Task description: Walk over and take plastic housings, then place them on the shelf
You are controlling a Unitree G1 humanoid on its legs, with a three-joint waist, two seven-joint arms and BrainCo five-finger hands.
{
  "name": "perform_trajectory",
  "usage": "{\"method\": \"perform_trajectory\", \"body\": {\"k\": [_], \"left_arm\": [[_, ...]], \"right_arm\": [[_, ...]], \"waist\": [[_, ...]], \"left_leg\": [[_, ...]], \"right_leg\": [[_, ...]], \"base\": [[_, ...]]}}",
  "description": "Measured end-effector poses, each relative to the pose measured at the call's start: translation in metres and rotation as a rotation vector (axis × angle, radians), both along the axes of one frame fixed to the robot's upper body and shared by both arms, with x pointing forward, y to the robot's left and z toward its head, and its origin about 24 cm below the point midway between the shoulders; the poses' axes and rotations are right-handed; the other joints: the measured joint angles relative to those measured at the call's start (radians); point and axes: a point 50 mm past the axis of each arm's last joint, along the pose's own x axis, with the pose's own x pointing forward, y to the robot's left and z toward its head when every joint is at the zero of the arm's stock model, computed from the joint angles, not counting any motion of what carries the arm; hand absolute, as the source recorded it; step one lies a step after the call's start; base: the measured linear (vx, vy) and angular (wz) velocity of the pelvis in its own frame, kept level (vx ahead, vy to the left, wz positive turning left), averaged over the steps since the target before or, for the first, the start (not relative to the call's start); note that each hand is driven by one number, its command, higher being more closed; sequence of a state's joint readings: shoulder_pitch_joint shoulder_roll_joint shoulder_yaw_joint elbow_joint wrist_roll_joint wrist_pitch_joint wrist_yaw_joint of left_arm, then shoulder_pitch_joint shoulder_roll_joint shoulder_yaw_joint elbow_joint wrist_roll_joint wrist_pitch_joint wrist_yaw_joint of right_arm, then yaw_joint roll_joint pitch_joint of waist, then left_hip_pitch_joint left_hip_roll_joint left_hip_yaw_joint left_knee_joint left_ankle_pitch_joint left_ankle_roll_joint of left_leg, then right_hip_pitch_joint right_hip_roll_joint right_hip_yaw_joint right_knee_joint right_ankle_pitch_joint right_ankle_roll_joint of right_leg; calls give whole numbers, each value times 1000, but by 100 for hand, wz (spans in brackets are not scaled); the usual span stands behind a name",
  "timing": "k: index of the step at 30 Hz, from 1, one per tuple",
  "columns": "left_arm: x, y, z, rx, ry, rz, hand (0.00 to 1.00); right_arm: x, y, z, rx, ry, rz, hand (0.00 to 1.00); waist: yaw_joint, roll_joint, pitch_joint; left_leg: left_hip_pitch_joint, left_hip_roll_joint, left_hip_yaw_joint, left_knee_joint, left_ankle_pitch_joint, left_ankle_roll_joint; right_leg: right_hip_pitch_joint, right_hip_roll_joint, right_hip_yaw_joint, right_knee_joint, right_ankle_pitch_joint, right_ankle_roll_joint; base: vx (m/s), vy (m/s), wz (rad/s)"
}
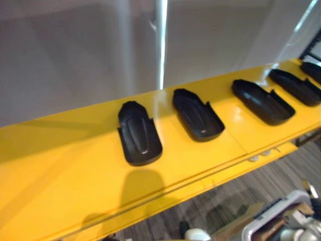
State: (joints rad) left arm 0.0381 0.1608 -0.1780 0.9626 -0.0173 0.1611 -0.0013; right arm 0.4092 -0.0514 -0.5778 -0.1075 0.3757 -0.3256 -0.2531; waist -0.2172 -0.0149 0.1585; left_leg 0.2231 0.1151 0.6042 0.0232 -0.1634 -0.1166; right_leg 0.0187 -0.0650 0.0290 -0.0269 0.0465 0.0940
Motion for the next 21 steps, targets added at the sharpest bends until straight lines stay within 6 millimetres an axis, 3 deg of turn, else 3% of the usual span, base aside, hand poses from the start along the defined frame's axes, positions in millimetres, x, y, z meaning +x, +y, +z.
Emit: {"method": "perform_trajectory", "body": {"k": [2,3,4,5,6,7,8,12,16,18,21], "left_arm": [[9,-11,3,-52,-47,45,0],[10,-15,4,-77,-63,97,0],[8,-19,3,-100,-63,140,0],[6,-22,2,-108,-59,145,0],[0,-25,0,-116,-48,150,0],[-5,-23,-1,-109,-43,153,0],[-6,-21,-1,-100,-40,153,0],[-10,1,0,-39,-69,212,0],[-7,6,2,-27,-122,226,0],[3,6,6,-26,-168,219,0],[18,5,14,-16,-241,190,0]], "right_arm": [[16,7,6,-12,-45,84,0],[35,15,12,-28,-80,176,0],[55,21,21,-56,-121,266,0],[63,23,27,-75,-137,305,0],[73,24,34,-100,-158,345,0],[84,26,42,-115,-194,383,0],[86,27,43,-114,-201,389,0],[99,38,35,-68,-194,479,0],[117,59,26,-14,-192,602,0],[124,70,15,29,-154,637,0],[124,88,3,76,-117,629,0]], "waist": [[9,-6,6],[21,-4,15],[32,9,30],[39,16,40],[49,45,45],[54,78,46],[54,82,47],[71,59,61],[89,50,64],[96,44,99],[113,49,166]], "left_leg": [[-60,21,-62,164,-57,51],[-113,34,-161,291,-88,99],[-172,40,-259,414,-114,125],[-193,43,-312,457,-142,128],[-196,49,-374,469,-173,120],[-169,46,-401,428,-197,90],[-160,40,-397,413,-198,89],[-154,8,-402,378,-198,88],[-184,-10,-422,397,-198,89],[-223,-11,-469,484,-210,85],[-241,19,-512,603,-289,87]], "right_leg": [[-28,8,55,4,9,-3],[-43,15,109,7,15,-12],[-55,21,161,10,17,-17],[-61,31,187,9,19,-18],[-69,52,220,8,26,-18],[-74,67,240,-1,46,10],[-77,70,243,0,49,14],[-94,44,236,3,57,26],[-124,34,219,39,50,22],[-152,41,213,122,17,25],[-176,85,218,226,8,24]], "base": [[-42,-66,-87],[-25,-63,-129],[-19,5,-133],[-19,110,-119],[-2,171,-98],[21,160,-75],[43,109,-38],[1,90,2],[-33,41,10],[-68,16,18],[-142,61,-12]]}}
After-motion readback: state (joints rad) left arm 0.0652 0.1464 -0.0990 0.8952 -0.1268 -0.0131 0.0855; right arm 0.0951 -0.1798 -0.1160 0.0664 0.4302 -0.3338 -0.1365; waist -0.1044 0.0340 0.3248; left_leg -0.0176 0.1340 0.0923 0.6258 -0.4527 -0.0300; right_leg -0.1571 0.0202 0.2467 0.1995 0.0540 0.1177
